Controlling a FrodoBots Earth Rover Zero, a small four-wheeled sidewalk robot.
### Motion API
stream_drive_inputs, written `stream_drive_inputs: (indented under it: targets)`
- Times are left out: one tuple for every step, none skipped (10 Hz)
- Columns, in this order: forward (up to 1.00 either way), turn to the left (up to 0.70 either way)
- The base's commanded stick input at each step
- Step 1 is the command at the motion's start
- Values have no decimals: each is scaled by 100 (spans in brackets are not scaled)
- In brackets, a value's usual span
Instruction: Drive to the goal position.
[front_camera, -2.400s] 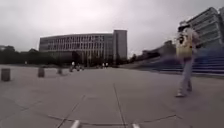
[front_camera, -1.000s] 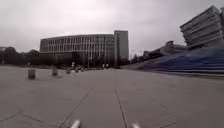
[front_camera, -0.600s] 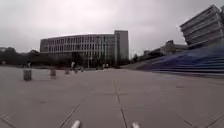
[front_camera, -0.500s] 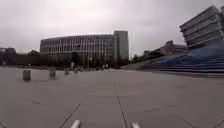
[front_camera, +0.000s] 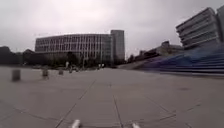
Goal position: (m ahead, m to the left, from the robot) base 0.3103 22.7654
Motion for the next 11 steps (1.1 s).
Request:
stream_drive_inputs:
  targets:
    - [70,0]
    - [70,0]
    - [70,0]
    - [70,0]
    - [70,0]
    - [70,0]
    - [70,0]
    - [70,0]
    - [70,0]
    - [70,0]
    - [70,0]
